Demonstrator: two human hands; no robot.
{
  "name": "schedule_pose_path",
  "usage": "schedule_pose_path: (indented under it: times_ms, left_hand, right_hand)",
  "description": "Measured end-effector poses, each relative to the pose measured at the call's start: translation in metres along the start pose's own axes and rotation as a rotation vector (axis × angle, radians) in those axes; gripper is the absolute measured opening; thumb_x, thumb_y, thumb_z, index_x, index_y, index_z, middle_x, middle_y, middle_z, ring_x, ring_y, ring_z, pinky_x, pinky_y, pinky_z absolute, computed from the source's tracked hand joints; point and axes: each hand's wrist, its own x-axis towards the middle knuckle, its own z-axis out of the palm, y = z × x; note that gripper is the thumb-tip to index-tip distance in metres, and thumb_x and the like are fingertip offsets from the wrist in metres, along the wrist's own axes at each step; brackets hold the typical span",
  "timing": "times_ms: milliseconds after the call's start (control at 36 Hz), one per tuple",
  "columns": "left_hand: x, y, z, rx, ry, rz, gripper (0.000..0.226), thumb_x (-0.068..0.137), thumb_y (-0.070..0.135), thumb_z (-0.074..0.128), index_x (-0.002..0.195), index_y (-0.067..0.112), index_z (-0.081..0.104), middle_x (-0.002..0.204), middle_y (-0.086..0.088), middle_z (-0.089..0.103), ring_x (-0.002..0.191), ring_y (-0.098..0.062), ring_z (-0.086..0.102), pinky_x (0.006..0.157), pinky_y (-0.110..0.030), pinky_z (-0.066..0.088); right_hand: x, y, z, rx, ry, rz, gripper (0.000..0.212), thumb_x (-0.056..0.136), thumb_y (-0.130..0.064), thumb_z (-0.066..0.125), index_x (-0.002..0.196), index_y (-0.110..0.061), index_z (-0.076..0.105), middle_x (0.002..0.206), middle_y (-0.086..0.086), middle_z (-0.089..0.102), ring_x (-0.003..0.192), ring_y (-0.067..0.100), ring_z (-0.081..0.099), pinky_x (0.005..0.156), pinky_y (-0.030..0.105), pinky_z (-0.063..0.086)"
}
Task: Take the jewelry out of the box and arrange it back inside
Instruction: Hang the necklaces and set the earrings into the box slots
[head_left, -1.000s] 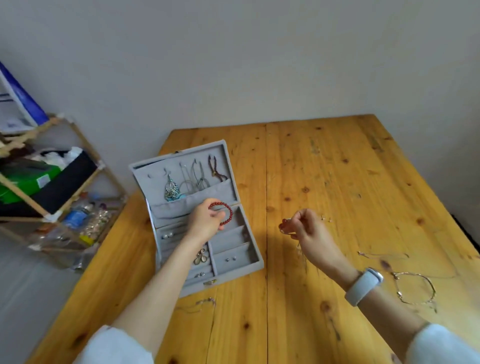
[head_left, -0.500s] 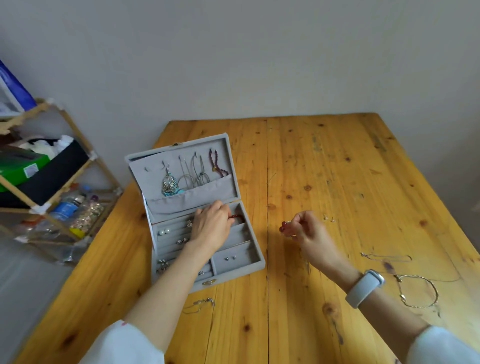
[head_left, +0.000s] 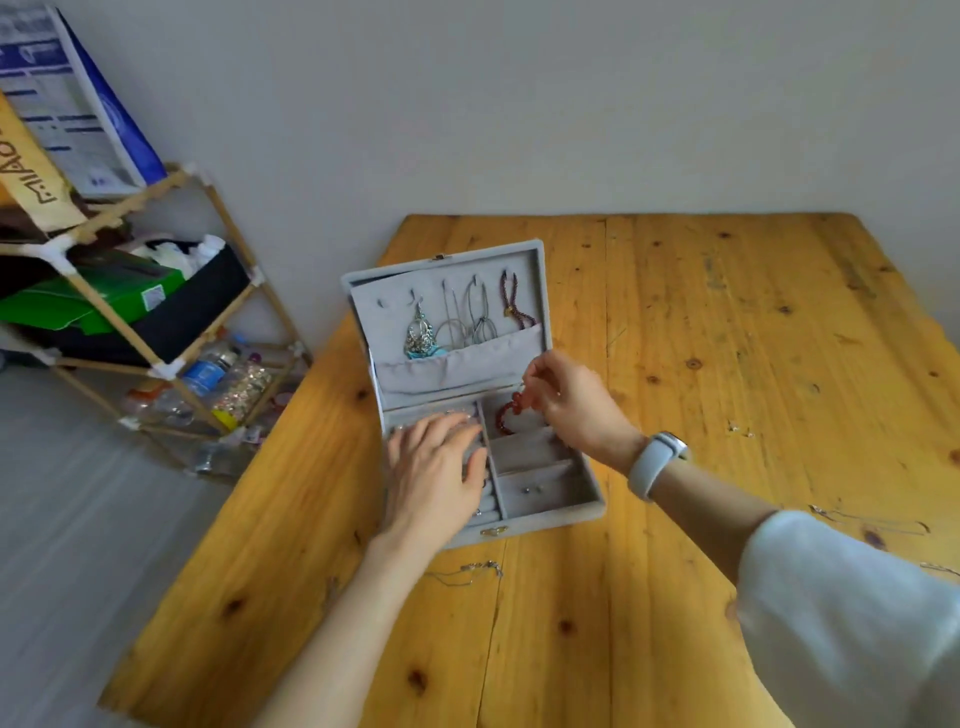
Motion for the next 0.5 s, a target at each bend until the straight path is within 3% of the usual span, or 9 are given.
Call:
schedule_pose_path:
  times_ms: [56,139,250,361,500]
  left_hand:
    - [-0.009,-0.002,0.002,-0.01,0.02,0.008,0.042,0.083,0.039,0.04,0.108,0.02,0.067,0.119,0.003,0.062,0.114,-0.02,0.054,0.1,-0.039,0.027]
    - [-0.016,-0.004,0.003,-0.013,0.049,0.008,0.042,0.083,0.038,0.038,0.103,0.019,0.069,0.114,0.002,0.065,0.11,-0.019,0.057,0.098,-0.033,0.023]
    - [-0.017,-0.006,0.002,-0.011,0.069,0.015,0.041,0.084,0.037,0.039,0.103,0.017,0.069,0.112,-0.001,0.066,0.108,-0.021,0.058,0.098,-0.041,0.037]
    - [-0.014,-0.003,0.005,-0.016,0.029,-0.014,0.037,0.084,0.033,0.046,0.11,0.017,0.067,0.12,-0.003,0.062,0.115,-0.023,0.053,0.1,-0.045,0.034]
    - [-0.01,0.016,0.002,-0.059,-0.023,-0.022,0.033,0.09,0.025,0.05,0.12,0.016,0.06,0.132,-0.003,0.052,0.126,-0.024,0.041,0.104,-0.044,0.027]
  right_hand:
    - [0.011,0.0,0.012,-0.102,-0.073,-0.004,0.014,0.089,-0.01,0.046,0.084,-0.02,0.056,0.081,0.005,0.068,0.082,0.027,0.063,0.077,0.041,0.05]
    - [0.018,0.005,0.022,-0.444,-0.171,0.007,0.02,0.091,-0.015,0.045,0.103,-0.013,0.061,0.104,0.014,0.065,0.1,0.033,0.057,0.079,0.038,0.047]
    - [0.017,0.016,0.026,-0.746,-0.127,-0.209,0.026,0.091,-0.015,0.045,0.109,-0.01,0.063,0.112,0.01,0.055,0.109,0.03,0.042,0.08,0.038,0.04]
    - [0.006,0.02,0.022,-0.757,-0.069,-0.241,0.029,0.093,-0.015,0.044,0.117,-0.013,0.06,0.118,0.009,0.054,0.111,0.03,0.041,0.083,0.036,0.033]
    - [-0.02,0.019,-0.002,-0.518,0.022,-0.192,0.028,0.094,-0.013,0.043,0.116,-0.014,0.061,0.116,0.007,0.058,0.106,0.029,0.046,0.082,0.039,0.038]
